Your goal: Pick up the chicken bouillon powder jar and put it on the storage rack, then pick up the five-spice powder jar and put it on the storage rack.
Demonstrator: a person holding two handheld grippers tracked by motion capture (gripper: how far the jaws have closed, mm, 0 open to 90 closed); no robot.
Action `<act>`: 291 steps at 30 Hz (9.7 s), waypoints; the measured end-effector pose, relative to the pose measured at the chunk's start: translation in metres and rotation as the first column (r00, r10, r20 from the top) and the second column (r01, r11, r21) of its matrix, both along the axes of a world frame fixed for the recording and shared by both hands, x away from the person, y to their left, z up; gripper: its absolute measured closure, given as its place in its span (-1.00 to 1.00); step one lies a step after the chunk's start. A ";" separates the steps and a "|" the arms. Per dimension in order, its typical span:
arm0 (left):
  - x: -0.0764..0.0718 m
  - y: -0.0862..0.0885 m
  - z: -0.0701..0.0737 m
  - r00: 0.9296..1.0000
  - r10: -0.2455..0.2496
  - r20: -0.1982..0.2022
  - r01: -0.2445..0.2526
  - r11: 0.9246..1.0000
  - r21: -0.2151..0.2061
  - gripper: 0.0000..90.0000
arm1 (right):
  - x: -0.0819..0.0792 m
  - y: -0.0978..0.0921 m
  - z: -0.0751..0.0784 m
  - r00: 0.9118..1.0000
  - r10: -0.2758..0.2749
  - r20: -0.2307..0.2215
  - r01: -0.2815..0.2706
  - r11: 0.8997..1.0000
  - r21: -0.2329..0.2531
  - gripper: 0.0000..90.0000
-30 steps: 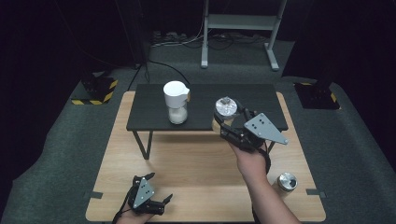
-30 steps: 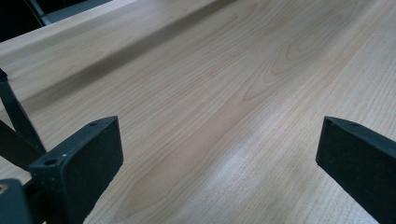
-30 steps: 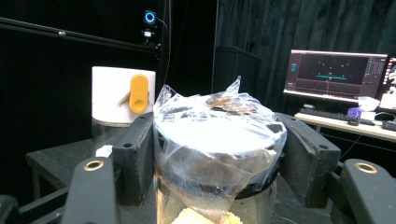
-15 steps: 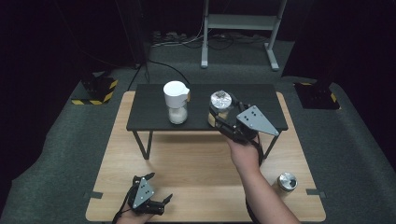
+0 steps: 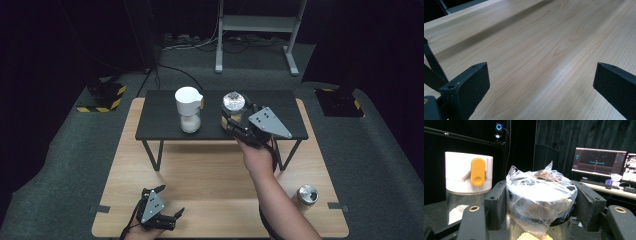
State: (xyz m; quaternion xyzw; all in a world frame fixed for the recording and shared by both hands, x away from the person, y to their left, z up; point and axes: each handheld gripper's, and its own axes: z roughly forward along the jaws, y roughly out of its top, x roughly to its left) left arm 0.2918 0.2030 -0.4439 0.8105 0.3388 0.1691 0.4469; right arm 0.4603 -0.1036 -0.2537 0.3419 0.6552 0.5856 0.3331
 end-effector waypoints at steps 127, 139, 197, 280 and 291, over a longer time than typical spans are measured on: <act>-0.001 0.001 0.000 1.000 -0.010 0.004 0.010 1.000 -0.012 -0.98 | -0.097 -0.025 -0.039 0.989 0.032 -0.142 -0.049 0.991 -0.122 -1.00; -0.001 0.001 0.000 1.000 -0.014 0.005 0.014 1.000 -0.010 -0.98 | -0.113 -0.035 -0.082 0.978 0.020 -0.205 -0.059 0.981 -0.183 -1.00; -0.005 0.003 0.001 0.998 -0.041 0.044 0.042 0.998 -0.042 -0.99 | -0.149 -0.062 -0.180 0.924 0.006 -0.383 -0.152 0.923 -0.353 -1.00; -0.005 0.000 0.001 0.997 -0.063 0.044 0.064 0.998 -0.015 -0.99 | -0.179 -0.161 -0.098 0.962 -0.105 -0.253 0.064 0.985 -0.162 -1.00; -0.005 0.000 0.001 0.997 -0.066 0.045 0.066 0.998 -0.013 -0.99 | -0.177 -0.177 -0.098 0.954 -0.154 -0.257 0.113 0.980 -0.166 -1.00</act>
